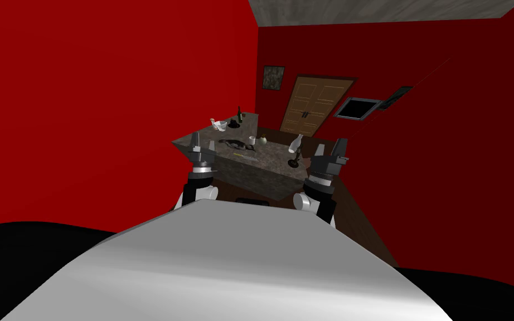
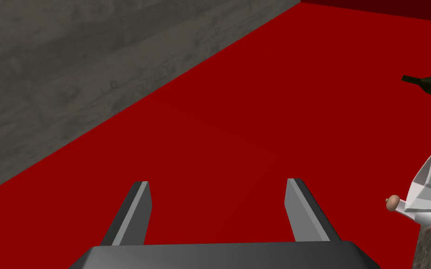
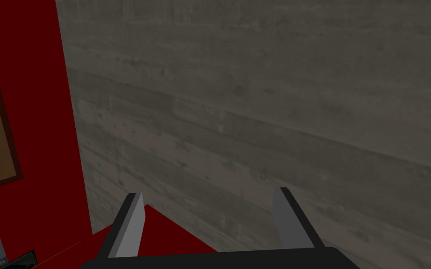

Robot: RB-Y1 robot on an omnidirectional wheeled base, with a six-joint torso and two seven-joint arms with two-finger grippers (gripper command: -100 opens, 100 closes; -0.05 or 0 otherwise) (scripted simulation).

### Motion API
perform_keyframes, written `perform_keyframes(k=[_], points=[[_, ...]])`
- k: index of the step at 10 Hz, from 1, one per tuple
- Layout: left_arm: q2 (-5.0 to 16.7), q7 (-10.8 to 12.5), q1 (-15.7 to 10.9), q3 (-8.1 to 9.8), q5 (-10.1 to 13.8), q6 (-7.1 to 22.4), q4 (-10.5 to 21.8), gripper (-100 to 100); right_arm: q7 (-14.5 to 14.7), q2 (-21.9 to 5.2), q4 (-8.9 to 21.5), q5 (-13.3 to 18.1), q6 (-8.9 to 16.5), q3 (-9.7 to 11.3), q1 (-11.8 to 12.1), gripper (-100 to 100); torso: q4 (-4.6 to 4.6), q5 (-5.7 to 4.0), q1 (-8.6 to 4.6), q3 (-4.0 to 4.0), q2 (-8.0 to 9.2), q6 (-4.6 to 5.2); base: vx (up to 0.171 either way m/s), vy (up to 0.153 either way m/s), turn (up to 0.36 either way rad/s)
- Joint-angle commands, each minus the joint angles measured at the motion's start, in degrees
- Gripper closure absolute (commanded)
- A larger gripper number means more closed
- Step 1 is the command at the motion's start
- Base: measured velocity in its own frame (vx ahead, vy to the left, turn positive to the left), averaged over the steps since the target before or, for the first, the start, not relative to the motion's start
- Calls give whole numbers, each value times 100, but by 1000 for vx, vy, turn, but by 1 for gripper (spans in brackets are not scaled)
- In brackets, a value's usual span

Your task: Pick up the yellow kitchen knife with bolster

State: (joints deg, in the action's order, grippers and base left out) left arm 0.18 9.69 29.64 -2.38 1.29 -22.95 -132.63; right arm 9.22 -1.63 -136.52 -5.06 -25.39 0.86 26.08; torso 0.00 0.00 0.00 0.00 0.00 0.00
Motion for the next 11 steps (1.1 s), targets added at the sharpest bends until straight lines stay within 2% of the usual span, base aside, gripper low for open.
perform_keyframes(k=[1,5,6,8,9,11], points=[[206,8,-40,-3,-6,107,23,-100,0,0,0,0,0,0,0,0,0,0,0,0,0,0,5,-1,-15],[671,53,-267,-11,-49,663,158,-100,0,0,0,0,0,0,0,0,-1,1,2,-4,-6,0,14,0,-35],[671,53,-267,-11,-49,718,158,-100,0,0,0,0,0,0,0,0,-2,0,2,-5,-8,1,14,-1,-14],[812,85,-439,-11,-88,1104,257,-100,0,0,0,0,0,0,0,0,-2,0,-1,-4,-7,1,18,-3,-42],[812,85,-439,-11,-88,1181,257,-100,0,0,0,0,0,0,0,0,-2,0,-1,-5,-9,1,15,-1,-20],[897,120,-640,-8,-138,1589,368,-100,0,0,0,0,0,0,0,0,-2,0,-1,-4,-8,1,18,-3,-47]])
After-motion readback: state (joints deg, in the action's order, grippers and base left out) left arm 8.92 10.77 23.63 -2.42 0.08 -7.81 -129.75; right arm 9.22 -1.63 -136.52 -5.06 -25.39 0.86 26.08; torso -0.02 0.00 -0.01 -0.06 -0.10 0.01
